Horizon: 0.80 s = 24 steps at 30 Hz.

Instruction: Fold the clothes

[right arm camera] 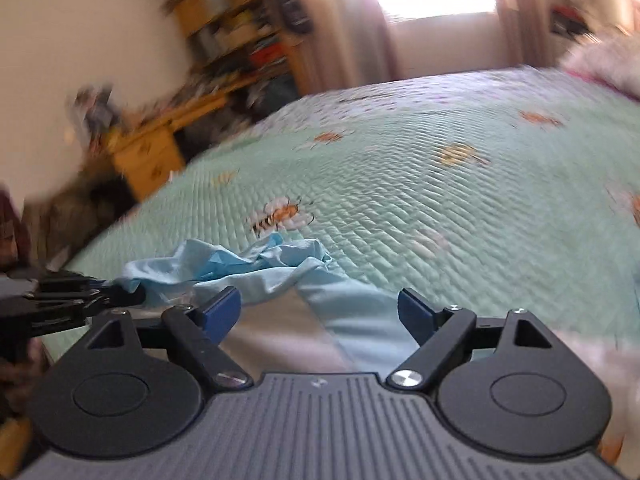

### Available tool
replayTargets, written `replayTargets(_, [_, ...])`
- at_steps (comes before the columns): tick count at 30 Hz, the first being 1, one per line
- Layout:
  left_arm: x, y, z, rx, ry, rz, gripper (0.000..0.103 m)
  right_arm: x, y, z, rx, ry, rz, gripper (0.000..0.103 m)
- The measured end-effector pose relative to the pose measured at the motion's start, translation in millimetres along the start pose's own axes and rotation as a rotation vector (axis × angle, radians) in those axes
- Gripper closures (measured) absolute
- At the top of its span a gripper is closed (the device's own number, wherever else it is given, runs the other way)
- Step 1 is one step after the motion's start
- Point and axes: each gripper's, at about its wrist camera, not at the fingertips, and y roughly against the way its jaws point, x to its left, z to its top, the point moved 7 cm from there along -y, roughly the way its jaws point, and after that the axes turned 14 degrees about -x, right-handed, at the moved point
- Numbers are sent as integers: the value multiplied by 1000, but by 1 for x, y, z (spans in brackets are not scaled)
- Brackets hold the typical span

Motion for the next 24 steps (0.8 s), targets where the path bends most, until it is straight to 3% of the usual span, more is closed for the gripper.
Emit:
replayTargets(5, [3,-8,-21,53,-2,23,83,-2,-62,0,138,131,145,17])
replayTargets(8, [6,-12,-23,63,6,26,83,-1,-86,-5,206,195,189,20])
replayTargets(10, [5,-14,-23,61,10,18,83,2,-90,-6,208,210,209,39])
replayTargets(11, [5,-16,-23,64,10,18,83,4,-90,-7,222,213,227,65])
replayTargets(12, [5,-18,-24,69,9,19,83,7,-86,-11,225,225,232,75])
replayTargets(13, [5,-19,-24,73,9,19,81,10,-81,-12,221,250,226,76])
replayTargets(14, [5,-22,-27,83,7,28,72,12,-78,-15,229,262,230,78])
replayTargets(15, [6,-24,-29,96,7,40,63,12,-76,-16,237,261,224,77])
replayTargets(16, [5,-24,-31,100,7,45,46,12,-74,-18,244,259,218,75])
replayTargets(17, [3,-23,-30,91,3,46,33,11,-73,-17,242,260,207,66])
replayTargets(18, [0,-21,-29,83,-5,46,28,11,-72,-17,239,261,197,50])
replayTargets(19, [-1,-21,-29,77,-15,45,24,9,-73,-16,228,261,191,42])
replayTargets(20, [-3,-23,-28,77,-23,40,26,6,-73,-14,217,260,187,39])
replayTargets(21, [-4,-25,-29,87,-22,36,32,7,-76,-13,215,252,193,49])
replayTargets(23, [-4,-31,-31,116,-14,30,80,12,-78,-14,229,271,198,85])
replayTargets(24, [-4,-30,-30,116,-9,25,89,14,-79,-14,235,280,200,89])
